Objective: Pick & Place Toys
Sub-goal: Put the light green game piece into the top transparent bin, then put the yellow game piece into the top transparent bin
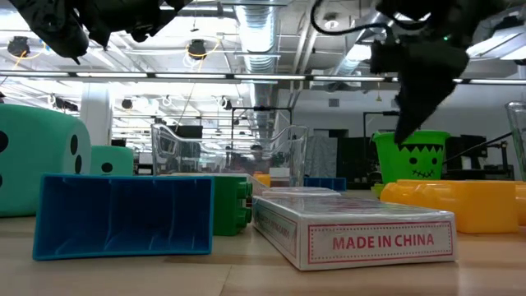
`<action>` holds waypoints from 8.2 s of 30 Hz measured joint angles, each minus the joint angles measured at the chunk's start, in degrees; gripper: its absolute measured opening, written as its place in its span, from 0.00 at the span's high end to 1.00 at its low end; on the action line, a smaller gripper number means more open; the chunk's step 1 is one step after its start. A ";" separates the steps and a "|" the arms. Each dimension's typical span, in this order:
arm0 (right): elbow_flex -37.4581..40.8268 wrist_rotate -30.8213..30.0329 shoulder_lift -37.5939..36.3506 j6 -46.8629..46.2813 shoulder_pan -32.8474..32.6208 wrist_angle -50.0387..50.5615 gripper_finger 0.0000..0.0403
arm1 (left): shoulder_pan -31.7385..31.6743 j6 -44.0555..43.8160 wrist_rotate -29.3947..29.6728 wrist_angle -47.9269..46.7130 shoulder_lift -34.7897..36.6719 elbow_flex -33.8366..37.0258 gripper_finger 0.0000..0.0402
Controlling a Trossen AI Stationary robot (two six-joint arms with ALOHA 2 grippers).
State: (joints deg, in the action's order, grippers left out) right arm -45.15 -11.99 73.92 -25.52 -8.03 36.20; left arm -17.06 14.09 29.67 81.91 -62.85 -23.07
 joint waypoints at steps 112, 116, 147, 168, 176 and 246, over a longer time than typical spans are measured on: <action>-0.54 4.00 14.59 31.48 20.06 -55.55 0.53 | -0.07 -0.90 -0.85 0.00 0.02 0.00 0.22; -0.54 4.00 14.57 30.93 20.06 -55.53 0.58 | -0.07 -0.90 -0.85 0.00 0.02 0.00 0.22; -0.54 0.12 -8.80 -5.05 17.07 11.03 0.55 | -0.37 -2.80 -2.78 0.17 0.02 0.00 0.22; 3.02 7.70 -6.09 -34.11 15.52 32.93 0.27 | -0.37 -2.51 -3.12 0.17 0.00 0.00 0.22; 4.93 8.66 -6.11 -44.98 7.17 32.05 0.27 | -0.37 -2.45 -3.06 0.15 0.00 0.00 0.22; 1.56 -7.30 4.22 -37.61 5.94 5.15 0.27 | -0.37 -2.54 -2.99 0.20 0.00 -0.02 0.22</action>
State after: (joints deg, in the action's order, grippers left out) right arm -43.59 -19.29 78.14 -63.13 -2.09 41.35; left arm -17.43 11.55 26.68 82.11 -62.85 -23.09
